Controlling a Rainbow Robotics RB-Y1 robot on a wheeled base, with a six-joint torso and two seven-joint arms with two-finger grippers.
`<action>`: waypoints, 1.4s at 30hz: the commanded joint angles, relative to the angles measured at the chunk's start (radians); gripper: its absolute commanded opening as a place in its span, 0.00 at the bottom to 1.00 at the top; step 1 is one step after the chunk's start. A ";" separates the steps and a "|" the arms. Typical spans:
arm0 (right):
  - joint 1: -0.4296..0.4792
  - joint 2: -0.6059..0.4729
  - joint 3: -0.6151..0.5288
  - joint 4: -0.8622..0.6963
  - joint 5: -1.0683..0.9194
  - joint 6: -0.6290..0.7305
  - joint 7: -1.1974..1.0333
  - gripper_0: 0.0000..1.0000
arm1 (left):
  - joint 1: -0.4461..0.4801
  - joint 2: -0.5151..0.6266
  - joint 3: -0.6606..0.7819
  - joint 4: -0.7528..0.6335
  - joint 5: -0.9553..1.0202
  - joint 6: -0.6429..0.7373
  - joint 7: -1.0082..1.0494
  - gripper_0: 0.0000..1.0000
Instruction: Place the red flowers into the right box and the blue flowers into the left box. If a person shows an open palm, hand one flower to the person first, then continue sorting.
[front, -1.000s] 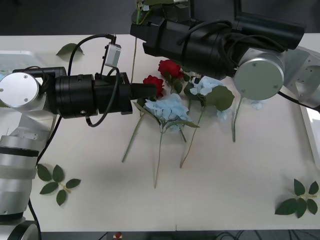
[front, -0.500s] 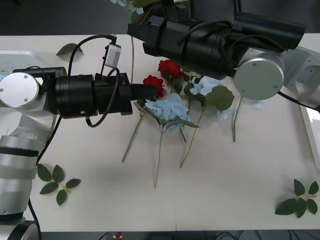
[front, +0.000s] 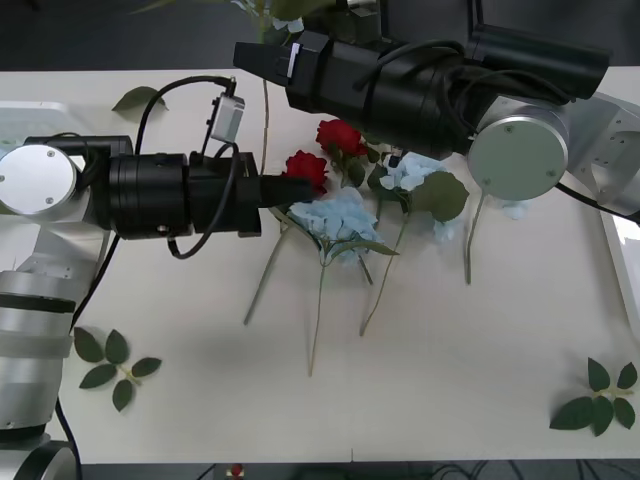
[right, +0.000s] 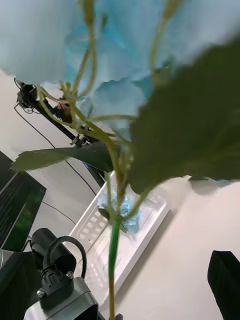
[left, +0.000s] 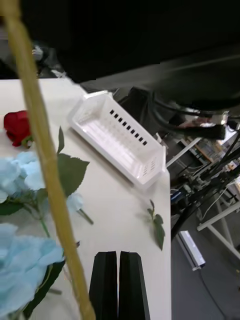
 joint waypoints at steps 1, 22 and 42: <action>-0.033 0.005 -0.005 -0.010 0.001 -0.008 -0.019 1.00 | -0.022 0.017 0.076 -0.022 -0.061 0.060 0.126 0.00; 0.047 -0.290 0.008 -0.067 -0.002 0.154 -0.026 1.00 | -0.023 0.420 0.383 -0.063 -0.497 0.425 0.494 0.00; 0.047 -0.303 -0.095 0.164 -0.024 0.897 -0.519 1.00 | 0.018 0.655 0.285 -0.063 -0.870 0.556 0.451 0.00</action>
